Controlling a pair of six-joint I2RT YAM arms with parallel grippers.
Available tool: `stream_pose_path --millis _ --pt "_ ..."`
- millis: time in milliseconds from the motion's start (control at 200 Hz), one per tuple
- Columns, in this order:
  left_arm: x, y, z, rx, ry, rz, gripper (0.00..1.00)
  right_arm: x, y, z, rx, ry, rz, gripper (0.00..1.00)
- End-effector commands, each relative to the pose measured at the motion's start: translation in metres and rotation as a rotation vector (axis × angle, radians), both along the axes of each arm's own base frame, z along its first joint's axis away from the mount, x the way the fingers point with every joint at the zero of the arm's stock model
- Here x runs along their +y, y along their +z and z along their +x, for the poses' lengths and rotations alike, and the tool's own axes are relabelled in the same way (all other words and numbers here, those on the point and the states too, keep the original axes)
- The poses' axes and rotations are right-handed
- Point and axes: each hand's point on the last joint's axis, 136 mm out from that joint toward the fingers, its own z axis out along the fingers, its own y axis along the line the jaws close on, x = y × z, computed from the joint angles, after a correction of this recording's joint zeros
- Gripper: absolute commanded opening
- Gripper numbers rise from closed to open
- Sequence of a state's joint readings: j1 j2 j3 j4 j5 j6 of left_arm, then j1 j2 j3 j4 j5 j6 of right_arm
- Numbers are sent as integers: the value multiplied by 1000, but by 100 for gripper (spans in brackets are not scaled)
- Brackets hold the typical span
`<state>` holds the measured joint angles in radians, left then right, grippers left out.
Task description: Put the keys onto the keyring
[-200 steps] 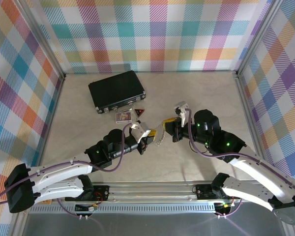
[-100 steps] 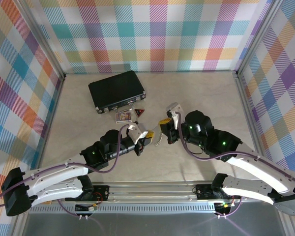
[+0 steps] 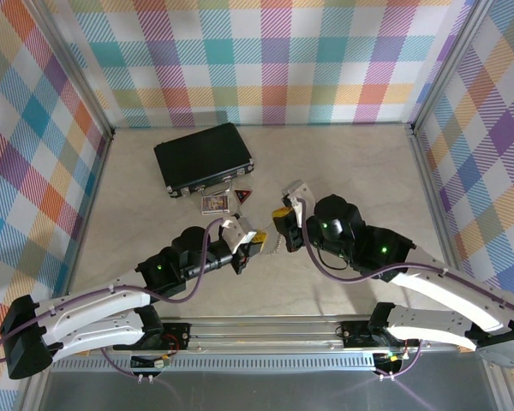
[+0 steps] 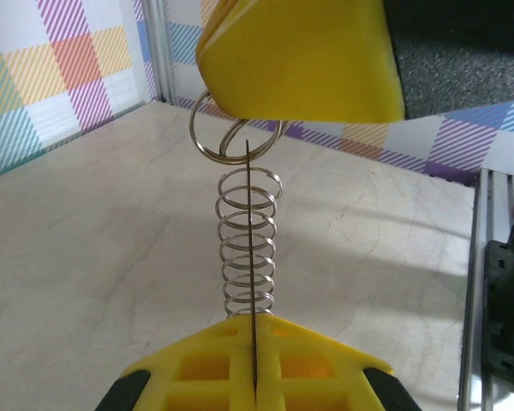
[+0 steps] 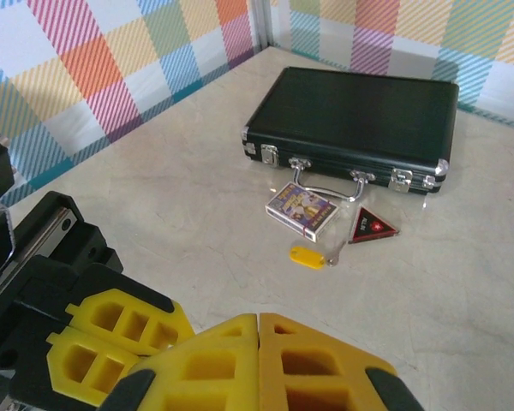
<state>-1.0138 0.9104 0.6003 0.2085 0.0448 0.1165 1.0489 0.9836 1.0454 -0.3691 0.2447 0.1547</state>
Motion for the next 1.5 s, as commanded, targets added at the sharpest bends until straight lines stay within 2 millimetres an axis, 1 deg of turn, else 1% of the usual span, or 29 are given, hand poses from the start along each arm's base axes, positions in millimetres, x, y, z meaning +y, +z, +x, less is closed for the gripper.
stream_pose_path --millis 0,30,100,130,200,330,435,500,575,710,805,1015,1185,1495 --pt "-9 32 -25 -22 -140 -94 3 1 21 -11 -75 62 68 0" --pt "-10 34 -28 -15 -160 -101 12 -1 24 -14 -89 75 77 0" --pt "-7 40 -34 0 -177 -131 35 -4 31 -23 -120 121 103 0" --pt "-5 42 -35 1 -178 -142 42 -5 34 -27 -132 138 112 0" --pt "0 51 -40 3 -184 -177 49 -7 39 -36 -158 182 131 0" --pt "10 73 -59 9 -248 -225 54 -8 46 -54 -204 276 174 0" --pt "17 91 -73 2 -302 -245 54 -6 55 -70 -245 368 221 0" --pt "21 102 -79 -14 -321 -254 49 -5 61 -82 -267 433 254 0" --pt "21 111 -82 -31 -337 -253 46 -3 67 -94 -289 502 281 0" --pt "17 115 -87 -42 -382 -234 40 -1 72 -114 -313 612 317 0" --pt "15 117 -93 -40 -421 -229 36 -1 75 -121 -322 656 330 0" --pt "15 118 -106 -39 -492 -230 30 -1 78 -128 -345 694 342 0" --pt "13 122 -108 -49 -514 -257 24 2 77 -130 -338 716 341 0" --pt "9 125 -112 -54 -554 -278 20 4 74 -130 -327 724 349 0"
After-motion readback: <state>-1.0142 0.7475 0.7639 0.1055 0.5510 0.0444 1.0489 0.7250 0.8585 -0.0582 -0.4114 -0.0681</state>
